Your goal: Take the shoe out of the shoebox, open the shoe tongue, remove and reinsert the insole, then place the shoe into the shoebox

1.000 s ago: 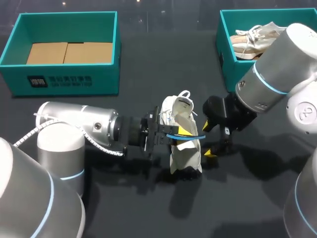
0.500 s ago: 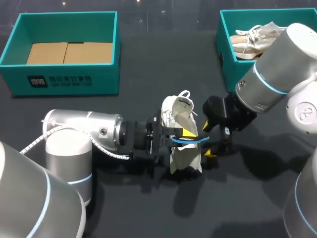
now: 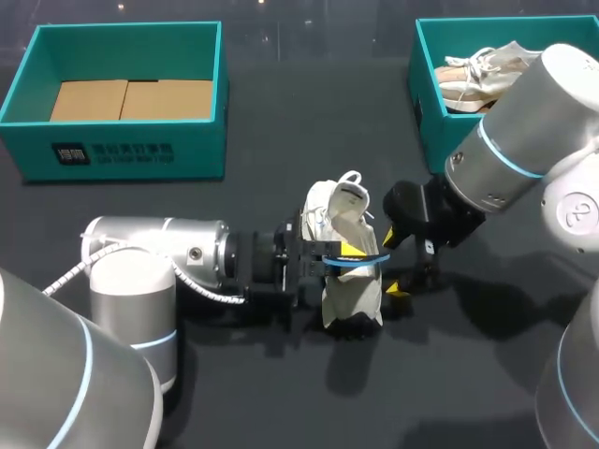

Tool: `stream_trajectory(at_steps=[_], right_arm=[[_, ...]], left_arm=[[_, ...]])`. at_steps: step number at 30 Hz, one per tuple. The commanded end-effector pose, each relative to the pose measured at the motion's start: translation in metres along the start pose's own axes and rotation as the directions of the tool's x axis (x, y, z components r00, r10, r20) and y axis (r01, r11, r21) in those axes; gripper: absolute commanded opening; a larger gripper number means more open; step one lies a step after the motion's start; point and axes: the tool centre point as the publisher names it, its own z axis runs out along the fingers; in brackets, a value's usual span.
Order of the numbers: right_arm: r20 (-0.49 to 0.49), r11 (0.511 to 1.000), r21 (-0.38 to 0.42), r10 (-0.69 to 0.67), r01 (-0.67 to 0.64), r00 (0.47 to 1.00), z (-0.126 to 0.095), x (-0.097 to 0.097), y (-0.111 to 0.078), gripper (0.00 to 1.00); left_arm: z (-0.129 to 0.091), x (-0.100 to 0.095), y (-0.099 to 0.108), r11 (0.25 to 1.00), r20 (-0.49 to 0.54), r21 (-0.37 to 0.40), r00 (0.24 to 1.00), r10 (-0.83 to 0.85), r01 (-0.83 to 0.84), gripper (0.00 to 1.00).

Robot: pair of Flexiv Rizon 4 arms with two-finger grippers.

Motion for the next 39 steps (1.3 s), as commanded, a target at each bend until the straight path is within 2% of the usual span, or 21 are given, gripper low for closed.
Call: stream_trajectory(at_steps=[1, 8, 28, 38, 39], right_arm=[[0.002, 1.000, 0.001, 0.000, 0.000, 1.000, 0.001, 0.001, 0.000, 1.00], [0.002, 1.000, 0.001, 0.000, 0.000, 1.000, 0.001, 0.001, 0.000, 1.00], [0.002, 1.000, 0.001, 0.000, 0.000, 1.000, 0.001, 0.001, 0.000, 1.00], [0.002, 1.000, 0.001, 0.000, 0.000, 1.000, 0.001, 0.001, 0.000, 1.00], [0.002, 1.000, 0.001, 0.000, 0.000, 1.000, 0.001, 0.001, 0.000, 1.00]], left_arm=[[-0.001, 0.003, 0.003, 1.000, 0.006, -0.009, 1.000, -0.002, 0.002, 0.00], [-0.007, 0.004, 0.012, 0.999, 0.002, -0.036, 1.000, 0.001, -0.001, 0.00], [-0.013, 0.001, 0.065, 0.993, 0.004, -0.095, 0.998, -0.068, 0.068, 0.00], [-0.015, 0.001, 0.061, 0.991, 0.008, -0.102, 0.996, -0.087, 0.087, 0.00], [-0.014, 0.001, 0.059, 0.991, 0.008, -0.102, 0.996, -0.088, 0.088, 0.10]])
